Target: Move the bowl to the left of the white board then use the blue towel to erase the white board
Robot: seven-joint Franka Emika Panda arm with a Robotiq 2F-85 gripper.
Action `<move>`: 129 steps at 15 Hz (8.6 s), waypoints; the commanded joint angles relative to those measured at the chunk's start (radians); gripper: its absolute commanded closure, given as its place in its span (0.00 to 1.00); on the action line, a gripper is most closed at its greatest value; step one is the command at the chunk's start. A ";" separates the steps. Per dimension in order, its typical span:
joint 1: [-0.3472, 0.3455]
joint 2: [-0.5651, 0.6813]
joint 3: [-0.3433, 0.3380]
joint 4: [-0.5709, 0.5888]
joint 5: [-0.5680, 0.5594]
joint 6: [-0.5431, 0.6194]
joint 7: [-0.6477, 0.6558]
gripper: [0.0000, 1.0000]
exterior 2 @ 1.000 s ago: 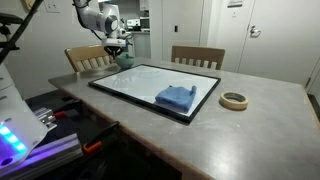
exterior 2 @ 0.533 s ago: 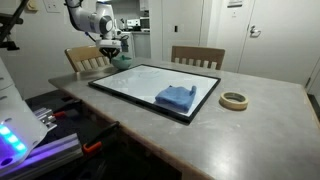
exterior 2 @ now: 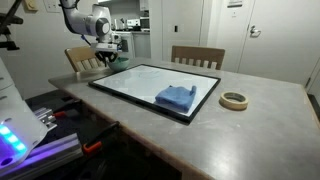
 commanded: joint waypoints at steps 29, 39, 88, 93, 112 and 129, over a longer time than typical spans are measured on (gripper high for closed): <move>-0.024 -0.483 -0.196 -0.141 -0.054 -0.364 0.173 0.00; -0.104 -0.704 -0.276 -0.445 -0.280 -0.223 0.394 0.00; -0.506 -0.400 -0.416 -0.457 0.091 -0.195 -0.395 0.00; -0.490 -0.408 -0.469 -0.448 0.014 -0.236 -0.390 0.00; -0.520 -0.305 -0.489 -0.383 -0.092 -0.024 -0.313 0.00; -0.719 -0.199 -0.320 -0.355 0.089 0.011 -0.335 0.56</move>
